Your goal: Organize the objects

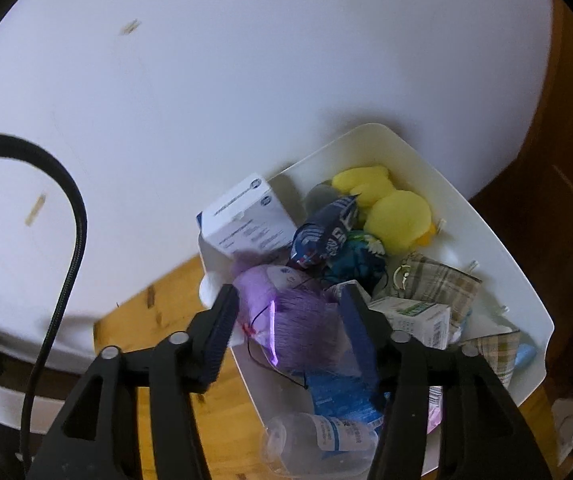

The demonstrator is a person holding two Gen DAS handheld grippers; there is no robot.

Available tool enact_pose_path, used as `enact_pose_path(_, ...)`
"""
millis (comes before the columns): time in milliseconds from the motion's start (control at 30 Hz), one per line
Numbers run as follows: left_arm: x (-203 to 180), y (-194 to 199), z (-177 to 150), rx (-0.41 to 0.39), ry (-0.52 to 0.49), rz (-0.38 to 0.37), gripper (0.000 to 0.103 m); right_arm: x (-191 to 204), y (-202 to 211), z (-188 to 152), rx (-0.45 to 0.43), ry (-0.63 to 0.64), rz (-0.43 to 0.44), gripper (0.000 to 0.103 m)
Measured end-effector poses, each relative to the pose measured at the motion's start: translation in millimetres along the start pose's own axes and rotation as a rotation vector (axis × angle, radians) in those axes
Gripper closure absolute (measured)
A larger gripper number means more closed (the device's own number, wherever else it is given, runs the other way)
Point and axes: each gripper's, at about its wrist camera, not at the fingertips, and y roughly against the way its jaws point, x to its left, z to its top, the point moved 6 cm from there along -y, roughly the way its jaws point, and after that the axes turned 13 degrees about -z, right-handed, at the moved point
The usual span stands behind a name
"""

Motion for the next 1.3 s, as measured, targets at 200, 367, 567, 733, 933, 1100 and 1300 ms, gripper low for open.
enact_pose_path(200, 14.3, 16.7, -9.1, -0.021, 0.071, -0.047, 0.029, 3.0, 5.7, 0.3, -0.013, 0.001, -0.003, 0.030)
enact_pose_path(367, 20.5, 34.7, -20.5, -0.025, 0.095, -0.076, 0.029, 10.3, 13.8, 1.1, -0.029, 0.022, 0.001, 0.030)
enact_pose_path(567, 24.3, 69.8, -42.0, -0.055, 0.090, -0.101, 0.029, 23.1, 27.6, 0.2, -0.054, 0.054, 0.008, 0.030)
enact_pose_path(733, 31.8, 110.6, -63.5, -0.096, 0.096, -0.129, 0.029, 37.0, 45.6, -2.6, -0.087, 0.087, 0.013, 0.030)
enact_pose_path(933, 44.1, 159.4, -99.2, -0.133, 0.104, -0.157, 0.029, 56.3, 67.7, -7.7, -0.127, 0.134, 0.014, 0.030)
enact_pose_path(1100, 52.1, 196.4, -133.5, -0.159, 0.110, -0.174, 0.029, 69.6, 87.7, -7.2, -0.159, 0.166, 0.014, 0.030)
enact_pose_path(1300, 71.3, 246.9, -180.7, -0.218, 0.196, -0.176, 0.029, 77.4, 122.0, 12.2, -0.206, 0.166, 0.034, 0.030)
